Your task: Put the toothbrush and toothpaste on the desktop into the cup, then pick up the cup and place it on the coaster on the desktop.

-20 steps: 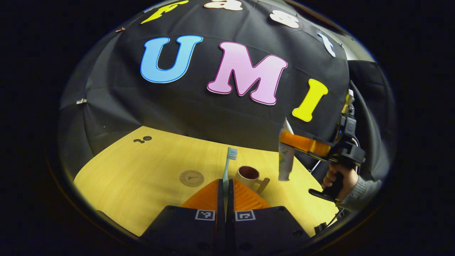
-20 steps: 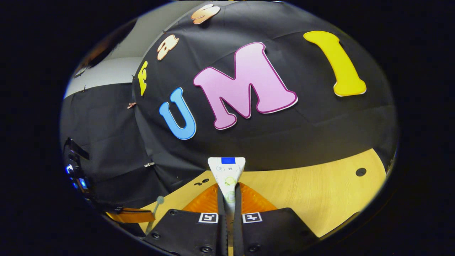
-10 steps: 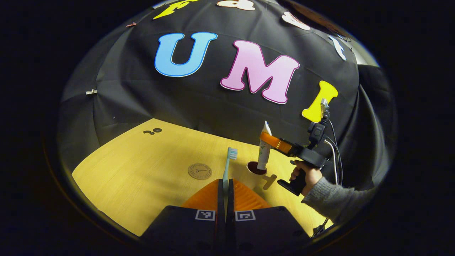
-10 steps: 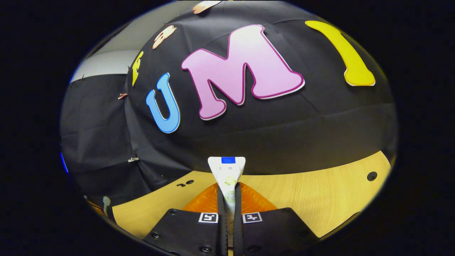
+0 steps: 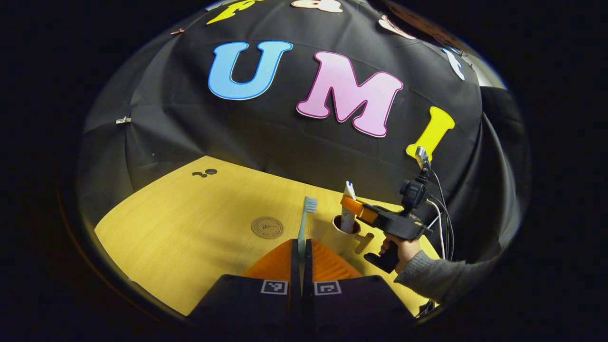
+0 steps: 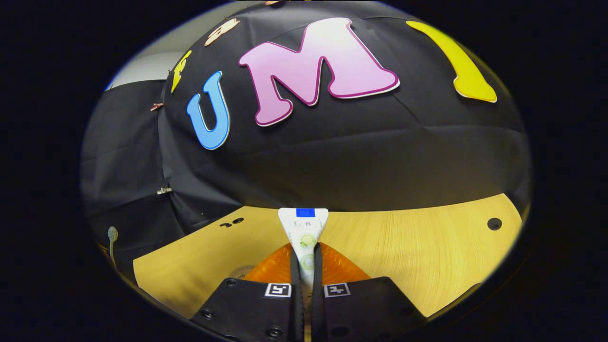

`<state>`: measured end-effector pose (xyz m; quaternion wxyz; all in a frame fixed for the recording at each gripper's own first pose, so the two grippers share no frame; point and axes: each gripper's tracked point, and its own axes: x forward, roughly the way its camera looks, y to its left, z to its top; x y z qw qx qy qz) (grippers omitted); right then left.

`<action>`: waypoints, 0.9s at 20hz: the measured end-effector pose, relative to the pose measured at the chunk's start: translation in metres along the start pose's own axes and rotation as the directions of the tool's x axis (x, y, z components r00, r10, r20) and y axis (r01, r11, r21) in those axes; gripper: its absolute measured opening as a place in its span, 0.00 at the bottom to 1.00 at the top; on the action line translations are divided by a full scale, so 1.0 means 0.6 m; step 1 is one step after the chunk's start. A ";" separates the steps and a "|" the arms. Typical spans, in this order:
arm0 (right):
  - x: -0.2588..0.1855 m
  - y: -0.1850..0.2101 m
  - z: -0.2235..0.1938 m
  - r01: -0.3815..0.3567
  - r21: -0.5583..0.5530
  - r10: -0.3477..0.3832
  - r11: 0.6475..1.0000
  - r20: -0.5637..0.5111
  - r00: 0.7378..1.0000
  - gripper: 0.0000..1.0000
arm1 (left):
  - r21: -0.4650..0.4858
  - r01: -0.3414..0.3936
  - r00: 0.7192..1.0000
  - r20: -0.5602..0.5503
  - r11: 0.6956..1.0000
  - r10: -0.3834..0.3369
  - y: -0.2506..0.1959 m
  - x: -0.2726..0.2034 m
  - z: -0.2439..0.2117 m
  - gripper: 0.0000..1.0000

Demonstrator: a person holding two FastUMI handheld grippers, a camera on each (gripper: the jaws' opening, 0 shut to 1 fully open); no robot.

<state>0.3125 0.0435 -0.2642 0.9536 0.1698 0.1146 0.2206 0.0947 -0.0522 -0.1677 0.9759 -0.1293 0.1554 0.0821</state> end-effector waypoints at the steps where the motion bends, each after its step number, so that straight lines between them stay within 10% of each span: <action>1: -0.001 0.000 0.001 -0.002 -0.005 0.002 1.000 0.001 1.000 0.11 | -0.001 0.000 1.000 0.000 1.000 0.000 0.000 0.001 0.000 0.06; 18: -0.043 -0.020 0.001 0.020 0.048 -0.018 0.999 -0.042 0.999 0.44 | -0.015 0.055 0.995 0.085 0.998 -0.054 -0.049 0.047 0.051 0.06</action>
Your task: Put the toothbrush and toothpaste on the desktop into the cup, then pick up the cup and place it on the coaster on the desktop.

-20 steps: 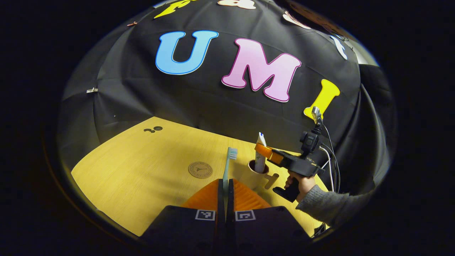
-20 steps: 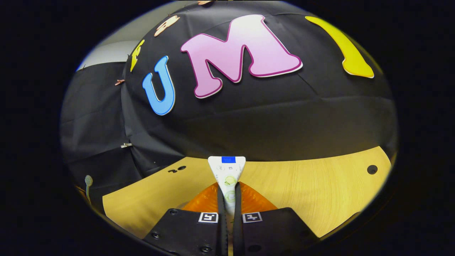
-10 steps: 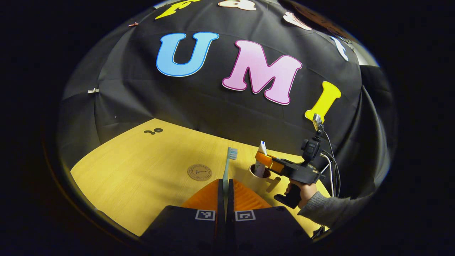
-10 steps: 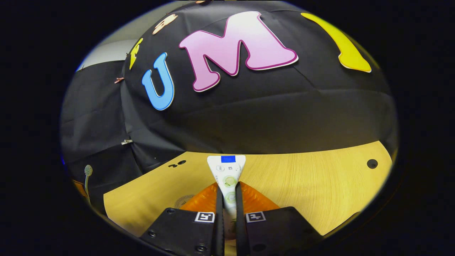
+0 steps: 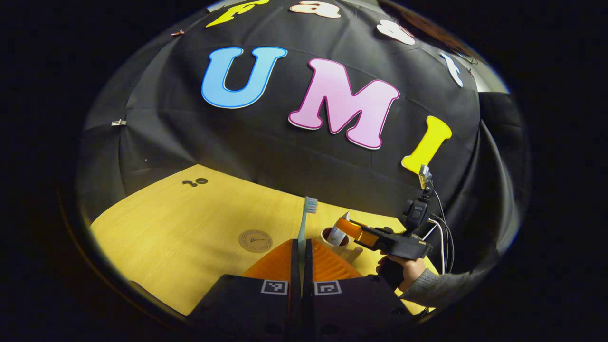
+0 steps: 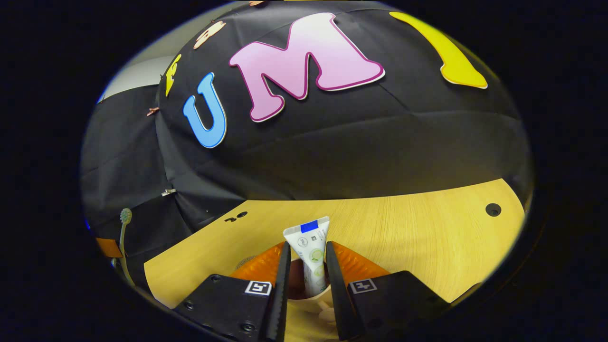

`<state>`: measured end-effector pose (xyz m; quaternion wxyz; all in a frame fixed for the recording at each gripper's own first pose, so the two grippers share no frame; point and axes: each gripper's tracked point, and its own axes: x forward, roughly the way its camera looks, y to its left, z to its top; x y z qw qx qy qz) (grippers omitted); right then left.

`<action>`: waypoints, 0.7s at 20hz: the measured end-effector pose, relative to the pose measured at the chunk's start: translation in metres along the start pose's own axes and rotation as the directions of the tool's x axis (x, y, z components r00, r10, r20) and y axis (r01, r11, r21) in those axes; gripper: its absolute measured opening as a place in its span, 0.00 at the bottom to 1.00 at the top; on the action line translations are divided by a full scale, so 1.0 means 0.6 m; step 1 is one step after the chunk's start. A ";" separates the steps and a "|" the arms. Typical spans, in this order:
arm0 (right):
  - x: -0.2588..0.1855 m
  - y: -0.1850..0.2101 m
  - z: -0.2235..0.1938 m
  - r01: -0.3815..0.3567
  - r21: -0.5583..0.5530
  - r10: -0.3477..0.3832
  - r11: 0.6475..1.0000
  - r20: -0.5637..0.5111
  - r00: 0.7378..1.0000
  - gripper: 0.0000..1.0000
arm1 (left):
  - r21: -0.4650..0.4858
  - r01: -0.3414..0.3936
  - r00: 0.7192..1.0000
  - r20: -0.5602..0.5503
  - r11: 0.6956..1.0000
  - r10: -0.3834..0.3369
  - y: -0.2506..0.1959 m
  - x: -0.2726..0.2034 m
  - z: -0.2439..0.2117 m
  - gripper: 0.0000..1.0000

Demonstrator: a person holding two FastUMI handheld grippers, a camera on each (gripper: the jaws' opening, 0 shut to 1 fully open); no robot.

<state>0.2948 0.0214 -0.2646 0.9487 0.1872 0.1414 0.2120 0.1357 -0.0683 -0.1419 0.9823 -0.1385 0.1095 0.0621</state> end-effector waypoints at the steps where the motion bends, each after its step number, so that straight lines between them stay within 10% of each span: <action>1: -0.009 -0.005 0.010 0.008 -0.003 -0.008 1.000 0.013 1.000 0.45 | -0.003 0.013 1.000 0.012 1.000 -0.013 -0.008 0.011 0.009 0.06; 12: -0.119 -0.049 -0.004 0.034 -0.050 -0.036 0.998 -0.037 0.999 0.35 | -0.068 0.194 0.970 0.165 0.979 -0.180 -0.106 0.141 0.088 0.06; 14: -0.135 -0.055 -0.021 0.034 -0.037 -0.036 0.999 -0.064 0.997 0.47 | -0.093 0.205 0.965 0.187 0.974 -0.185 -0.112 0.172 0.092 0.06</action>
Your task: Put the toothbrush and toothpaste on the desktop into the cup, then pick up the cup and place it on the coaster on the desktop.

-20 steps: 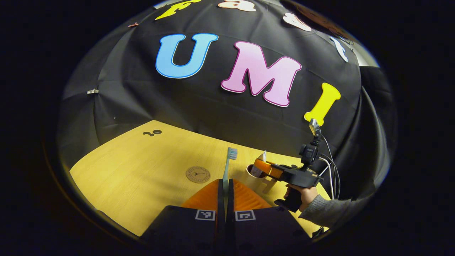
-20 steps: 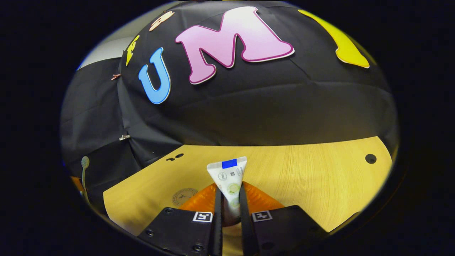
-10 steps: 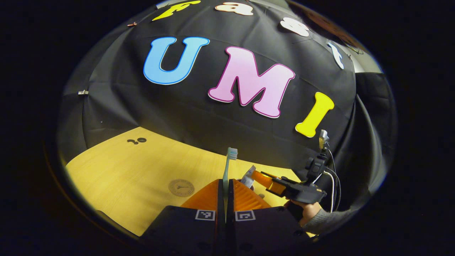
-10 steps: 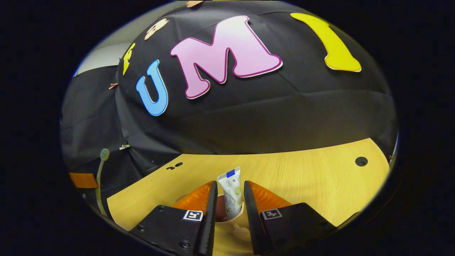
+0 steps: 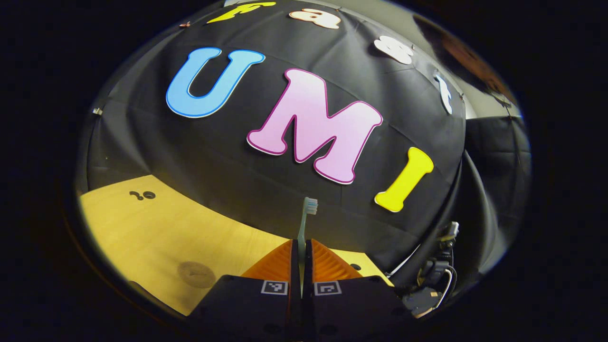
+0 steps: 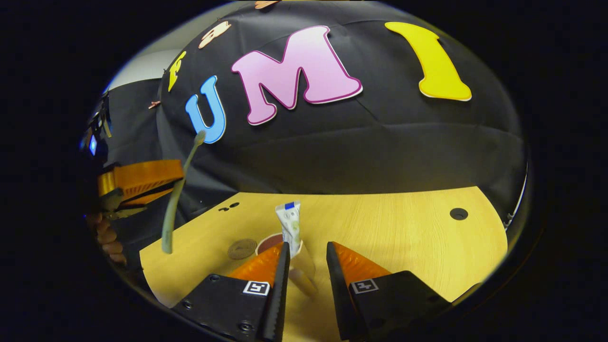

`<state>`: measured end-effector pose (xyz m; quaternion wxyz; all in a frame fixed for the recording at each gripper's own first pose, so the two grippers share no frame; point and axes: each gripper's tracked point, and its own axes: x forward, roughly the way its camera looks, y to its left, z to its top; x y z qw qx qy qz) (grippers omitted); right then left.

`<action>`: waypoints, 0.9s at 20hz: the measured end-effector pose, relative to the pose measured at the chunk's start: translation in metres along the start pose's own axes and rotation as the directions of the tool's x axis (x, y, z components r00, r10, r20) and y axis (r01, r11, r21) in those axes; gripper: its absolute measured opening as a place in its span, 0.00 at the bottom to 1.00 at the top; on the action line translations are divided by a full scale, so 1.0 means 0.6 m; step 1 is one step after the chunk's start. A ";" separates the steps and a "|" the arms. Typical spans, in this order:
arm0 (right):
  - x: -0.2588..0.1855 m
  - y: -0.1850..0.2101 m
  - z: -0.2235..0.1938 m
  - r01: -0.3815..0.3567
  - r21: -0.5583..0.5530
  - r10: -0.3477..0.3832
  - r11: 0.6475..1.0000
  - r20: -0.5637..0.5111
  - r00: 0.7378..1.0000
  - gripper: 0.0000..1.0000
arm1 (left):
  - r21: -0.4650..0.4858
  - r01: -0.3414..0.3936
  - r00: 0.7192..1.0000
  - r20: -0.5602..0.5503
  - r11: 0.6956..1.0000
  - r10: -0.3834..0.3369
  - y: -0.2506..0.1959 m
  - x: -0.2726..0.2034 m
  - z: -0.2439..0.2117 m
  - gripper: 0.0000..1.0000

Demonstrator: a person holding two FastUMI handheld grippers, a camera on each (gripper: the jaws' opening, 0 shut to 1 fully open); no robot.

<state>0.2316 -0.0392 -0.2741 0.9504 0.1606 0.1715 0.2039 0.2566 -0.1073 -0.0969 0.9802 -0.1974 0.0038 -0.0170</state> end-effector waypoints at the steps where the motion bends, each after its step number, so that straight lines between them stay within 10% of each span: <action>1: -0.007 -0.002 -0.006 0.002 0.003 -0.002 1.000 -0.009 1.000 0.38 | -0.015 0.006 1.000 0.014 1.000 -0.006 0.000 0.013 0.000 0.06; 18: -0.030 -0.016 -0.078 -0.009 0.042 0.014 0.999 -0.103 0.995 0.48 | -0.053 -0.046 0.993 0.104 0.998 0.051 0.073 0.167 -0.129 0.06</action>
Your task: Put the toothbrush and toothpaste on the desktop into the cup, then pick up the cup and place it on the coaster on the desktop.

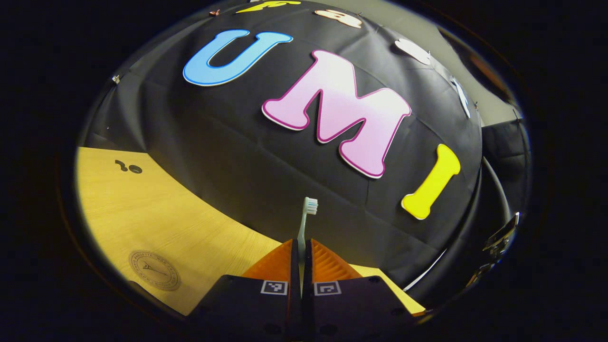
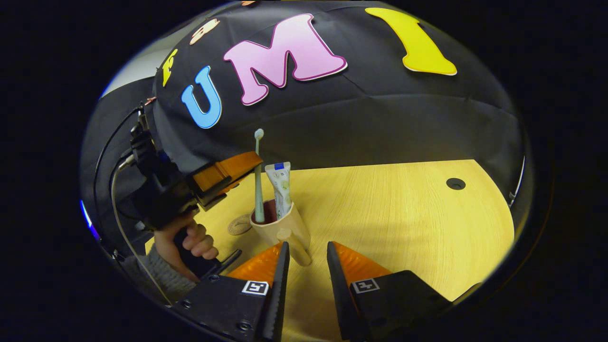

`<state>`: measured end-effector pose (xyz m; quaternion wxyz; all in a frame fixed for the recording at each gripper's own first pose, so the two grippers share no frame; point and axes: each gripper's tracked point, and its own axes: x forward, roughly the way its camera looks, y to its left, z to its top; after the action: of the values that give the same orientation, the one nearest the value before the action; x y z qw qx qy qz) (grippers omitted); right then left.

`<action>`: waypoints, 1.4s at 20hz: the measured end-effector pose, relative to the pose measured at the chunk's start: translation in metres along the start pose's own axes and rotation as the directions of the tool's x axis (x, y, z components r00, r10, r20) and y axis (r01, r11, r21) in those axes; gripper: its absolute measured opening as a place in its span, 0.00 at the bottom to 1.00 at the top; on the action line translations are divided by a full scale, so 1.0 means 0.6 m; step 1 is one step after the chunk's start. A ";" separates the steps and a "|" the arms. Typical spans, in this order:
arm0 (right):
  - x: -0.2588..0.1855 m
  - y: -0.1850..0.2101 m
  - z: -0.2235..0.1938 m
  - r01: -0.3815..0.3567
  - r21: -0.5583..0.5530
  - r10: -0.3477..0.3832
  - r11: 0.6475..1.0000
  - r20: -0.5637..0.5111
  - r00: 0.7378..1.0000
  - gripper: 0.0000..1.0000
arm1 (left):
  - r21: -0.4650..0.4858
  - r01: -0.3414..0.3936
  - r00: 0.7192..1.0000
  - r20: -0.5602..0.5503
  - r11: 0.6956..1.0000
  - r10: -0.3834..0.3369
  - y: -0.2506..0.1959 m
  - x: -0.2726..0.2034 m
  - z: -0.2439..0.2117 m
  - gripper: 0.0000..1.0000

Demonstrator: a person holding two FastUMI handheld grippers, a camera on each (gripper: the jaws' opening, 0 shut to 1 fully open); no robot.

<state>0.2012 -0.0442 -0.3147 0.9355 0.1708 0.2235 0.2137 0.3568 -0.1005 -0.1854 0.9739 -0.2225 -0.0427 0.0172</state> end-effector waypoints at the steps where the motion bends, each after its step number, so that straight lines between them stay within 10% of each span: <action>1: 0.002 0.000 -0.004 -0.002 0.003 0.002 1.000 -0.010 1.000 0.48 | 0.014 0.001 1.000 -0.001 1.000 -0.001 0.001 0.000 -0.006 0.06; 20: 0.037 0.019 -0.015 -0.070 0.108 0.089 0.992 -0.178 0.980 0.49 | 0.164 0.013 0.997 -0.074 0.986 -0.001 0.025 -0.044 -0.071 0.13; 28: 0.050 0.032 -0.008 -0.104 -0.125 0.066 0.987 -0.274 0.959 0.57 | 0.181 0.012 0.993 -0.121 0.983 0.010 0.056 -0.118 -0.021 0.32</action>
<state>0.2166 -0.0124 -0.3208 0.8959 0.0844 0.3258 0.2900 0.2871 -0.0792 -0.2168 0.9909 -0.1333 0.0184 0.0070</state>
